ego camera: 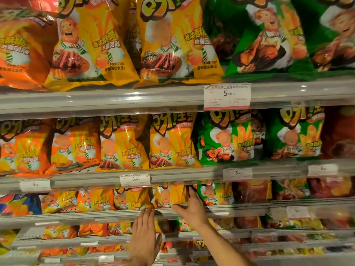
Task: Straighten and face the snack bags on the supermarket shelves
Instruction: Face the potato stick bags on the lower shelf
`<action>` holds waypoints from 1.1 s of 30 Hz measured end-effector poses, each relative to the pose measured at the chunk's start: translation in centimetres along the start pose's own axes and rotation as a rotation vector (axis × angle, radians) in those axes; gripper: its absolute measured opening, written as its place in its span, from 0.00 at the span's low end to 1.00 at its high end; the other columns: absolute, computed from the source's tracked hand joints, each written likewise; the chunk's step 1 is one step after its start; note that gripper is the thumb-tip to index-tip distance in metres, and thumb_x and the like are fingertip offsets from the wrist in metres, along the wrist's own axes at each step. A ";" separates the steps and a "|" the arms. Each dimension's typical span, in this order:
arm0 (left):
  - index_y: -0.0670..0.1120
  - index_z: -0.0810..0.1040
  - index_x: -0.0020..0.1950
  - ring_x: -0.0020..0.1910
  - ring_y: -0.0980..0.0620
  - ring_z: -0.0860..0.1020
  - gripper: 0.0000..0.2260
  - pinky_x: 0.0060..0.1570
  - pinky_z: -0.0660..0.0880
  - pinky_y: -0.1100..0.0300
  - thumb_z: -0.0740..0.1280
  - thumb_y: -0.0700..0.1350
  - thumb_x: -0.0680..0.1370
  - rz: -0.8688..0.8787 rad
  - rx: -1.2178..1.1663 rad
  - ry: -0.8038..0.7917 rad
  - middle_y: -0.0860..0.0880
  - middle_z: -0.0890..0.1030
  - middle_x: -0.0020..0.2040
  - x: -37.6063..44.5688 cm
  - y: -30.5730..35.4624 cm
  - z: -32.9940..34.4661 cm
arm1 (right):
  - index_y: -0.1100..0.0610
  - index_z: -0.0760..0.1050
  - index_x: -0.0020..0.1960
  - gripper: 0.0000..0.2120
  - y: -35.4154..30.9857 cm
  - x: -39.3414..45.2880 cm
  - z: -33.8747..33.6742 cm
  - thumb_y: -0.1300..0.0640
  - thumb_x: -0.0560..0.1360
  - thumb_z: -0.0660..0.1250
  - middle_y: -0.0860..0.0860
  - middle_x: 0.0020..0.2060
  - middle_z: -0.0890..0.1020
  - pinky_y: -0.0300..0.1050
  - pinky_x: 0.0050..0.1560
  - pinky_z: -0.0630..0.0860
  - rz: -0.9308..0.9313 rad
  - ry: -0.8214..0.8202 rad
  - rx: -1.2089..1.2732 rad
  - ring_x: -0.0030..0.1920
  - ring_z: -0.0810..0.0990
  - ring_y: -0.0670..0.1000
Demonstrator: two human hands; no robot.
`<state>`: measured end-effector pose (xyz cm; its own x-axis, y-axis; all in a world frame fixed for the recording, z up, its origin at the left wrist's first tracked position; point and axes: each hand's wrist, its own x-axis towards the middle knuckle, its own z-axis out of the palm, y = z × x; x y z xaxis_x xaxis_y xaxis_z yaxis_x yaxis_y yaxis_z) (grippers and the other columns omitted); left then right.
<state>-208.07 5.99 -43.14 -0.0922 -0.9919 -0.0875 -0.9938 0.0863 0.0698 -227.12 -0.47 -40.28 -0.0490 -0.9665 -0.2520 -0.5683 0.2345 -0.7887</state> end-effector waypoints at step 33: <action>0.41 0.74 0.63 0.53 0.45 0.78 0.19 0.55 0.76 0.49 0.74 0.42 0.75 -0.323 -1.026 0.316 0.44 0.79 0.53 6.4 38.5 -2.2 | 0.62 0.74 0.69 0.28 25.9 -0.9 -36.7 0.51 0.75 0.76 0.56 0.63 0.80 0.56 0.67 0.74 0.014 0.303 0.207 0.65 0.78 0.59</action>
<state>-246.82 2.77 -38.79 0.3256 -0.9455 -0.0032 -0.4334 -0.1523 0.8882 -271.89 2.60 -39.90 -0.3138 -0.9431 -0.1103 -0.3895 0.2338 -0.8909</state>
